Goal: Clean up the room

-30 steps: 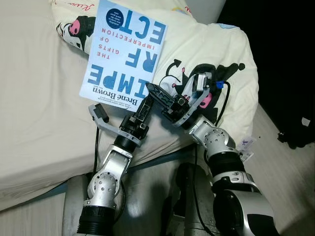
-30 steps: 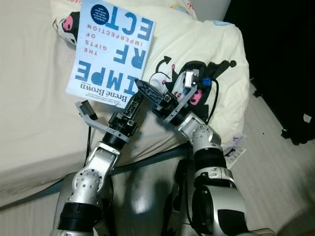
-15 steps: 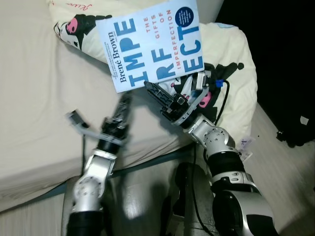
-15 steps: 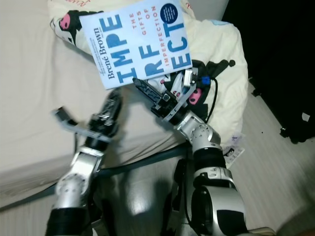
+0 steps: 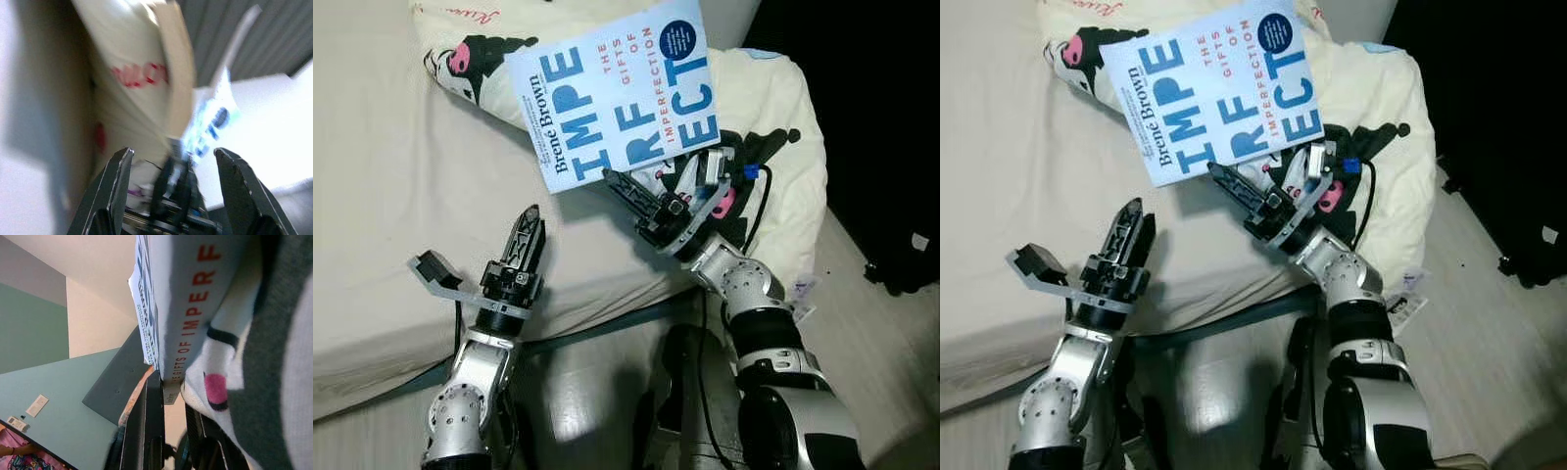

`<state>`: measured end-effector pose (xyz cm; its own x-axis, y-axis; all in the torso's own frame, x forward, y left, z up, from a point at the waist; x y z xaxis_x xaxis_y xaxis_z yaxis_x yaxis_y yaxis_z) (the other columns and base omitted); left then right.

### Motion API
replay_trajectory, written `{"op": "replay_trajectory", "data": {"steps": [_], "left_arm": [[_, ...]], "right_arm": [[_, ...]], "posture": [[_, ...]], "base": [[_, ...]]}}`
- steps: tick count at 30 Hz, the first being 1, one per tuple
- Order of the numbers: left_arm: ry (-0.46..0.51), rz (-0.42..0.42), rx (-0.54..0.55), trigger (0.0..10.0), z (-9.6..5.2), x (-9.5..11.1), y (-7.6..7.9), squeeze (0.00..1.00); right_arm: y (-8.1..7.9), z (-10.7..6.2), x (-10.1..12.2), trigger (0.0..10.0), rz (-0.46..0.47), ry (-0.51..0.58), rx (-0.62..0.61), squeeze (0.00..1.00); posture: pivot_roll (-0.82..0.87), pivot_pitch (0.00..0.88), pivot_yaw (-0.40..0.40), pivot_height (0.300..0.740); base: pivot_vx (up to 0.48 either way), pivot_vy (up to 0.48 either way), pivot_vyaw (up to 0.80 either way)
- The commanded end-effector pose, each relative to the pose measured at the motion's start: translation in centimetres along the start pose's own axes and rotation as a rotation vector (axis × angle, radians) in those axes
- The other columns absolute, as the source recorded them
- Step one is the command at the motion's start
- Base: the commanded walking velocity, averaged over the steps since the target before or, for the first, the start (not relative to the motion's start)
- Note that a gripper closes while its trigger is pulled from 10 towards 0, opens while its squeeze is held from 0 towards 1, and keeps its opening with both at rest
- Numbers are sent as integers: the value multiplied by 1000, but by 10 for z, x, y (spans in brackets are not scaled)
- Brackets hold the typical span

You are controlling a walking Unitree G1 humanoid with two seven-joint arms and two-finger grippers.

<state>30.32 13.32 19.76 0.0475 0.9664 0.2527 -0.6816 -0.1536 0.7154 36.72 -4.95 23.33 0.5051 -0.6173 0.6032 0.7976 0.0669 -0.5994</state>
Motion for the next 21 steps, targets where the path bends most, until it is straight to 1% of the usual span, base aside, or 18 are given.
{"op": "replay_trajectory", "data": {"steps": [1, 2, 4, 5, 6, 7, 8, 10, 12, 13, 16, 18, 21], "left_arm": [[15, -41, -6, 10000, -4, -7, 2, 0], [23, -41, -25, 10000, 2, -7, 5, 0], [23, -41, -25, 10000, 2, -7, 5, 0], [33, -48, -59, 10000, 10, -6, 11, 0], [33, -48, -59, 10000, 10, -6, 11, 0], [35, -51, -97, 10000, 18, -7, 19, 0], [35, -51, -97, 10000, 18, -7, 19, 0], [30, -47, -148, 10000, 30, -10, 29, 0], [30, -47, -148, 10000, 30, -10, 29, 0], [24, -36, -155, 10000, 35, -12, 30, 0], [17, -27, -159, 10000, 38, -13, 31, 0], [-1, 1, -157, 10000, 42, -14, 29, 0], [-5, 9, -154, 10000, 43, -14, 28, 0]], "right_arm": [[-16, 19, -29, 0, 56, -119, 140, 0], [-15, 19, -34, 0, 57, -142, 132, 0], [-15, 19, -34, 0, 57, -142, 132, 0], [-14, 18, -40, 0, 59, -165, 125, 0], [-14, 18, -40, 0, 59, -165, 125, 0], [-14, 18, -45, 0, 66, -185, 122, 0], [-14, 18, -45, 0, 66, -185, 122, 0], [-15, 18, -53, 0, 80, -218, 127, 0], [-15, 18, -53, 0, 80, -218, 127, 0], [-15, 18, -57, 0, 86, -230, 129, 0], [-15, 18, -59, 0, 88, -239, 130, 0], [-16, 17, -61, 0, 91, -251, 127, 0], [-16, 17, -61, 0, 92, -255, 127, 0]], "posture": [[75, 379, -71, 520], [74, 379, -73, 520], [74, 379, -73, 520], [71, 386, -74, 520], [71, 386, -74, 520], [70, 383, -73, 520], [70, 383, -73, 520], [67, 386, -72, 520], [67, 386, -72, 520], [65, 385, -71, 520], [65, 385, -71, 520], [62, 384, -73, 520], [61, 387, -73, 520]], "base": [[0, 0, 0], [0, 0, 0], [0, 0, 0], [0, 0, 0], [0, 0, 0], [0, 0, 0], [0, 0, 0], [0, 0, 0], [0, 0, 0], [0, 0, 0], [0, 0, 0], [0, 0, 0], [0, 0, 0]]}}
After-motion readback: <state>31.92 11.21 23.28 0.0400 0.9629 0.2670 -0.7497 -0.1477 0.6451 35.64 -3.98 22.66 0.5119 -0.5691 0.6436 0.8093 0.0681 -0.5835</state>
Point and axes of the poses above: a point about 5 cm out from each wrist's last joint towards the gripper, its own z axis pointing out of the wrist towards the gripper, its own x axis along the axis of the wrist's last joint, y = z × x, the point moved 3 cm from there along z, pointing out of the wrist towards the gripper, and after that the axes turned 5 degrees about z, right-handed, at the moved point
